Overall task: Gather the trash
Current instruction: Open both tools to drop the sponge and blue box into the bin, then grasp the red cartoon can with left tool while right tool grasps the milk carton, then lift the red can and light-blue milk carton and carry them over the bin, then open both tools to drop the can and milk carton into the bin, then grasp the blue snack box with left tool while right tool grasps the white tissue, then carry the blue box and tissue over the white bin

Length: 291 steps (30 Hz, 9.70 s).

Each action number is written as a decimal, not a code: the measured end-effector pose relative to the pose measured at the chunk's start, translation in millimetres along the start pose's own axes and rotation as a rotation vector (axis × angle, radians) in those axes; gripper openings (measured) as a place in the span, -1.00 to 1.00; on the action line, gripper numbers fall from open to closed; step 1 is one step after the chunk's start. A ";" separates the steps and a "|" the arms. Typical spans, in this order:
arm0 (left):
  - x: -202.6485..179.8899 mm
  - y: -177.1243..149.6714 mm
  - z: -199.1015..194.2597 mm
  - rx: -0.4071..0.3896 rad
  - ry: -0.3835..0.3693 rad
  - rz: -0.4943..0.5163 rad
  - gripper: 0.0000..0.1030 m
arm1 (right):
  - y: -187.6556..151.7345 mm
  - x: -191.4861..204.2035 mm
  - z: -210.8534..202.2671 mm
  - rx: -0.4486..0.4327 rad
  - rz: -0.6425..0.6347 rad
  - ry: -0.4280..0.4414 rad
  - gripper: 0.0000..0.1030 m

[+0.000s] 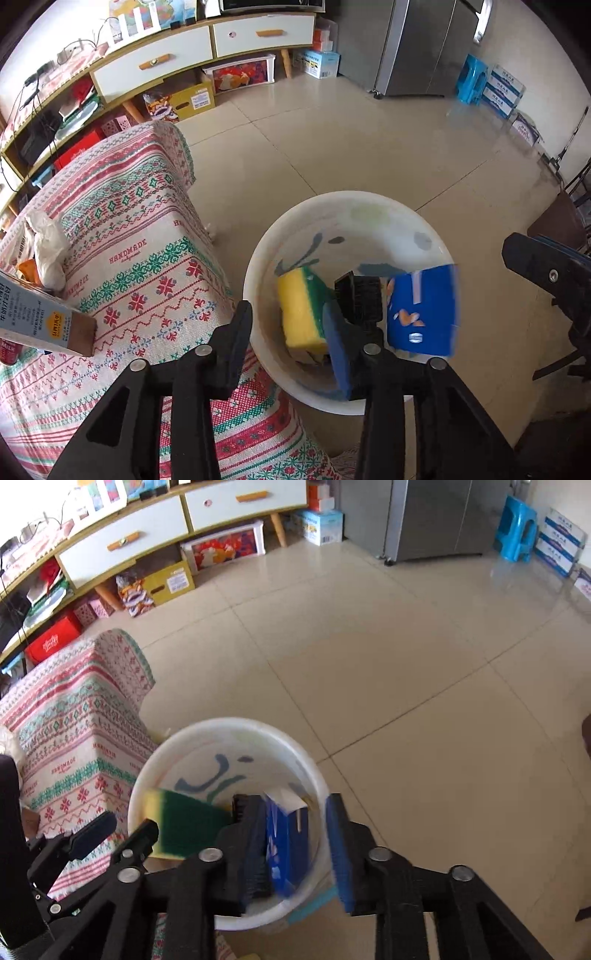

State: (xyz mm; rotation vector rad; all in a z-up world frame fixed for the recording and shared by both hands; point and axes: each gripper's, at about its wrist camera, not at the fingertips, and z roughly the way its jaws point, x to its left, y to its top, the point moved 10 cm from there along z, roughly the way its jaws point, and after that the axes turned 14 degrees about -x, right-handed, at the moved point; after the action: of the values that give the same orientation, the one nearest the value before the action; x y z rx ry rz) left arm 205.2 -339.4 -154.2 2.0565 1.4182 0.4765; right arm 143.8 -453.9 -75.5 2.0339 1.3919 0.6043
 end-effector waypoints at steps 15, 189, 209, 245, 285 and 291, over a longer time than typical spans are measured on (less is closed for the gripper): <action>30.4 -18.1 -55.2 -0.040 -0.046 -0.053 0.01 | 1.6 21.5 1.3 0.012 0.013 0.056 0.02; 9.7 -12.5 -14.3 0.047 -0.244 -0.246 0.31 | 13.0 31.7 13.7 0.005 -0.087 0.122 0.13; 91.0 -34.2 -64.7 0.037 -0.127 -0.270 0.31 | 6.7 44.3 14.1 0.021 -0.122 0.099 0.21; 296.1 -33.5 -21.9 -0.070 0.121 -1.092 0.26 | -38.9 204.3 30.8 0.192 -0.237 0.396 0.39; 321.2 -91.1 -138.2 -0.054 0.132 -0.665 0.25 | -25.0 334.7 35.4 0.166 -0.138 0.561 -0.62; 289.2 -84.2 -136.4 -0.055 0.086 -0.594 0.25 | -34.1 305.3 -5.3 0.136 -0.164 0.584 -0.62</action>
State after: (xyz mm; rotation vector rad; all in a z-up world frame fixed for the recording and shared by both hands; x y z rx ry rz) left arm 170.5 -12.8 -115.5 1.4792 1.9401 0.3449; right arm 223.9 -157.5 -84.2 1.8950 1.9545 1.1151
